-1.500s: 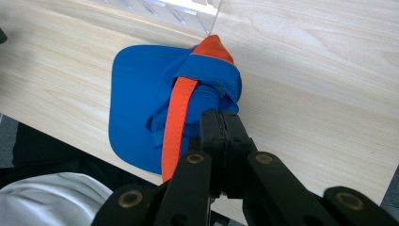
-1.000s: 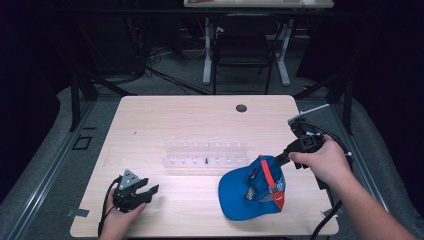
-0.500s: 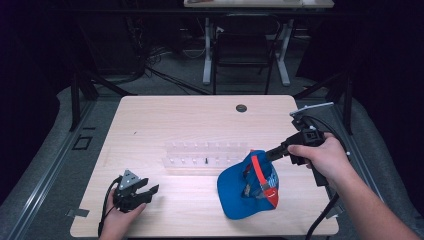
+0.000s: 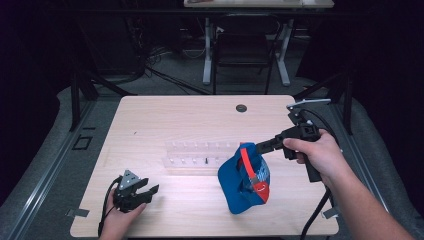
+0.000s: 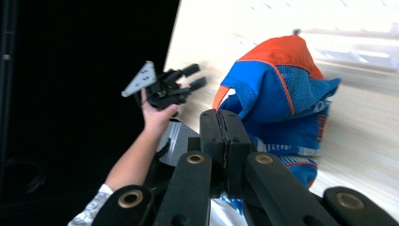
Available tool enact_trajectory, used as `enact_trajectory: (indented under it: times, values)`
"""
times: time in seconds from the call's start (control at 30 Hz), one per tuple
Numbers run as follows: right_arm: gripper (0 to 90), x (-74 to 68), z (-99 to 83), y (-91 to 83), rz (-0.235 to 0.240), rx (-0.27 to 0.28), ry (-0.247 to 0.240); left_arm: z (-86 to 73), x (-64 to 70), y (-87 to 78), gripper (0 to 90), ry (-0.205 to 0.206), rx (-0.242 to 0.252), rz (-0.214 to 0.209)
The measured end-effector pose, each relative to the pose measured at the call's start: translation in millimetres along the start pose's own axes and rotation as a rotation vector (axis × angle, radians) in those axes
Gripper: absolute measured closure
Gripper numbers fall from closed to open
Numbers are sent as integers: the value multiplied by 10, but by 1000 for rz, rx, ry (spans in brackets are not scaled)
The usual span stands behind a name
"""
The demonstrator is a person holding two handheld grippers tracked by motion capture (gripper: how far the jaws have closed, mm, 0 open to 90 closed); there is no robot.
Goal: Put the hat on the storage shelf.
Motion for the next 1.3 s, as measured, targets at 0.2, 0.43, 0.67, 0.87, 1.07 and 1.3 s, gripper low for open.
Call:
enact_trajectory:
  times: [0.2, 0.43, 0.67, 0.87, 1.07, 1.3]
  values:
    - [900, -164, 51, -52, 23, 23, -35, 1, -4, -3, 489, 0, 0, 1]
    - [900, -244, 142, -176, 39, 77, -48, -1, -1, -1, 489, 1, -4, -1]
    - [900, -276, 249, -224, 61, 113, -36, -3, 8, 6, 488, -3, -1, -2]
    - [900, -374, 339, -216, 83, 128, -49, -7, 8, 11, 487, 2, -5, -4]
    - [900, -445, 458, -180, 95, 152, -48, -5, 28, 12, 485, 4, -9, -11]
    - [900, -504, 577, -135, 115, 168, -43, 45, 112, -3, 485, 11, 17, -31]
Point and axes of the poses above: each handheld gripper's, and its own axes: y roughly forward along the jaws, z roughly out of its top, x roughly to its right, the point moved 8 cm from there along y, roughly forward along the jaws, and after that the axes turned 9 degrees about -y, right-handed, at the moved point
